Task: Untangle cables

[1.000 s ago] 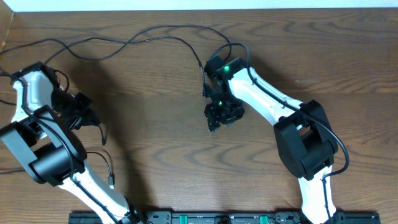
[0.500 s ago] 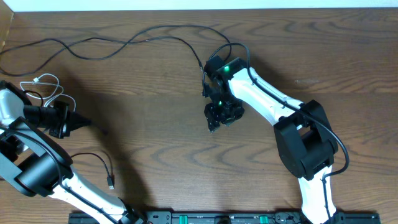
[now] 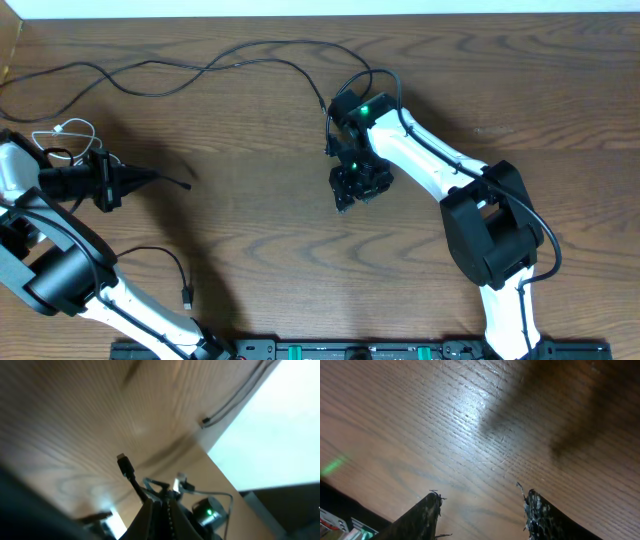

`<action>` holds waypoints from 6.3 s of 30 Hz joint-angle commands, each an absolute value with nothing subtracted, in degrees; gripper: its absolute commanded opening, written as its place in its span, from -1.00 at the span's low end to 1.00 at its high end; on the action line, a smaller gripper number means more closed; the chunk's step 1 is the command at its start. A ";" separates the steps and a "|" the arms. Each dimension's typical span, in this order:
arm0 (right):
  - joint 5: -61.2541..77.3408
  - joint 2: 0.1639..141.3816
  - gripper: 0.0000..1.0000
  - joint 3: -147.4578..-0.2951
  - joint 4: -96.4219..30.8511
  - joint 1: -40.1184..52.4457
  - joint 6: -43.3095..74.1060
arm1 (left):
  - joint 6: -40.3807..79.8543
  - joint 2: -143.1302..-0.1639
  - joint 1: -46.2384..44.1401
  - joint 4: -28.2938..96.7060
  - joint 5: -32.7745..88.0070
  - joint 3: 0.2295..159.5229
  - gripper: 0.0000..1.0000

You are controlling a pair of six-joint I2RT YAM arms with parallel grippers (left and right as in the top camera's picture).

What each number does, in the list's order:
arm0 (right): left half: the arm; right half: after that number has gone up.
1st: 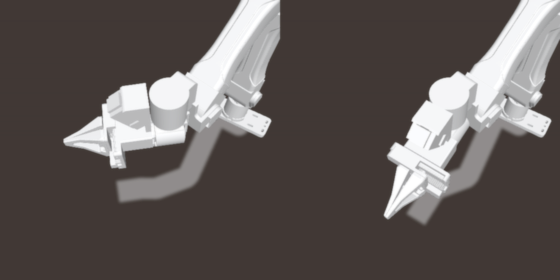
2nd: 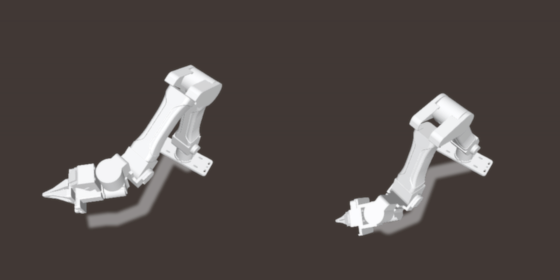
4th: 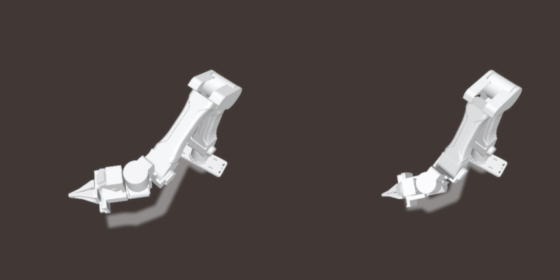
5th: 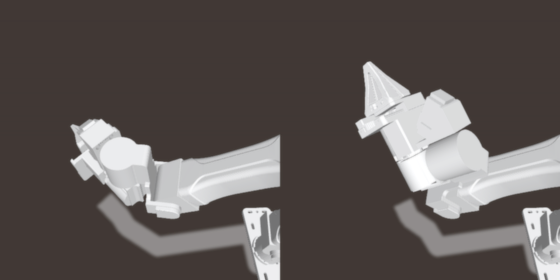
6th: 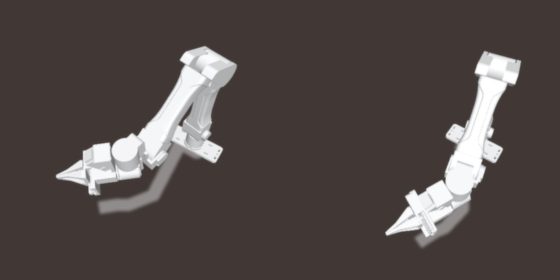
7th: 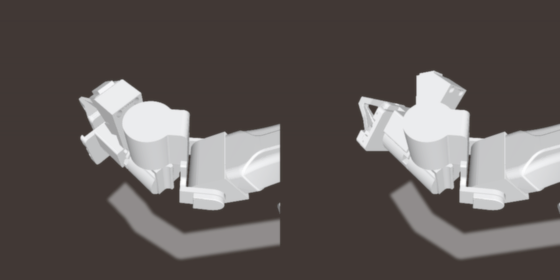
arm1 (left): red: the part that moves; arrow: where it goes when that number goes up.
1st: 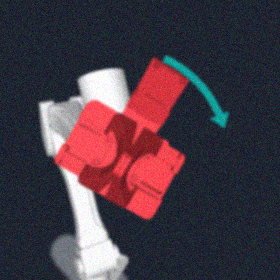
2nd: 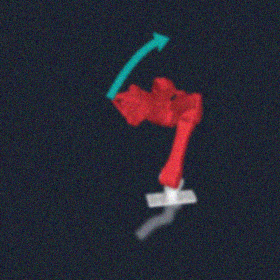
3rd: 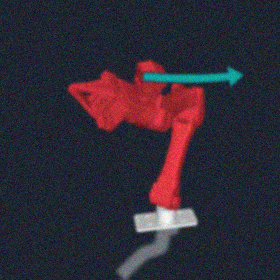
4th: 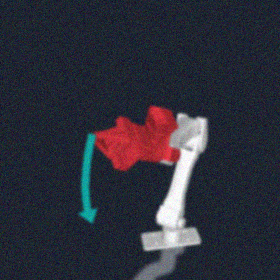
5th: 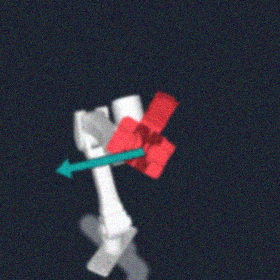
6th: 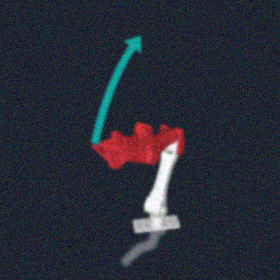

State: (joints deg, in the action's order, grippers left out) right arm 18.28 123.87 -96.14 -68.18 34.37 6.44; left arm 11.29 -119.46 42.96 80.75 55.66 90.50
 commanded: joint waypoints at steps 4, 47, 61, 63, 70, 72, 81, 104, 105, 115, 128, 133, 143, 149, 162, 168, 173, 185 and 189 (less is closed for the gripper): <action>18.81 123.44 0.04 -95.94 -68.20 34.61 6.13 | 9.45 -117.75 42.83 85.41 57.60 91.37 -0.85; 18.70 123.44 0.20 -95.94 -66.43 34.54 5.04 | 29.02 -116.97 42.76 89.60 16.67 92.73 0.81; 18.35 123.44 0.24 -95.94 -66.17 34.59 4.03 | 44.29 -116.84 54.74 82.46 -4.47 105.47 0.79; 18.33 123.44 0.24 -95.92 -65.91 34.59 3.97 | 46.72 -116.84 57.06 80.62 -15.07 105.06 0.79; 18.35 123.44 0.25 -95.92 -64.34 34.59 3.97 | 47.68 -116.86 61.98 72.51 -20.40 100.82 0.79; 18.35 123.44 0.25 -95.92 -64.03 34.59 3.99 | 47.72 -116.86 62.67 68.77 -22.02 98.83 0.79; 18.33 123.44 0.29 -95.92 -64.49 34.59 3.99 | 47.33 -116.86 64.31 49.58 -22.17 91.44 0.75; 18.37 123.44 0.31 -95.92 -64.97 34.59 5.30 | 43.11 -124.90 66.32 32.82 -24.47 89.56 0.54; 18.37 123.44 0.30 -95.92 -65.17 34.59 5.30 | 43.11 -125.16 66.37 32.42 -24.49 89.56 0.54; 18.37 123.44 0.31 -95.92 -65.32 34.59 5.56 | 43.11 -127.85 66.63 29.15 -24.45 89.56 0.47; 18.39 123.44 0.31 -95.92 -65.56 34.61 6.39 | 38.79 -129.99 66.67 24.53 -12.47 89.56 -0.35; 18.39 123.44 0.31 -95.92 -65.56 34.61 6.39 | 38.37 -129.99 66.67 24.03 -6.39 89.56 -0.76; 18.37 123.44 0.33 -95.92 -65.14 34.59 6.37 | 35.81 -129.99 63.96 22.09 1.08 89.58 -0.85; 18.37 123.44 0.33 -95.94 -65.12 34.61 6.35 | 36.03 -129.99 60.71 21.47 1.10 89.58 -0.84; 18.37 123.44 0.33 -95.92 -65.14 34.61 6.35 | 35.55 -129.56 55.18 18.76 1.08 90.08 -0.83; 18.37 123.44 0.34 -95.92 -65.12 34.59 6.35 | 35.57 -125.19 55.16 20.47 1.06 91.50 0.33; 18.37 123.44 0.33 -95.92 -65.12 34.61 6.35 | 35.57 -119.44 55.13 22.02 1.08 91.50 0.90; 18.39 123.44 0.40 -95.92 -63.33 34.59 6.35 | 33.19 -111.61 55.31 56.97 -3.68 88.77 0.89; 18.37 123.44 0.40 -95.94 -62.37 34.59 6.33 | 33.08 -111.61 55.31 61.71 -0.97 84.01 0.90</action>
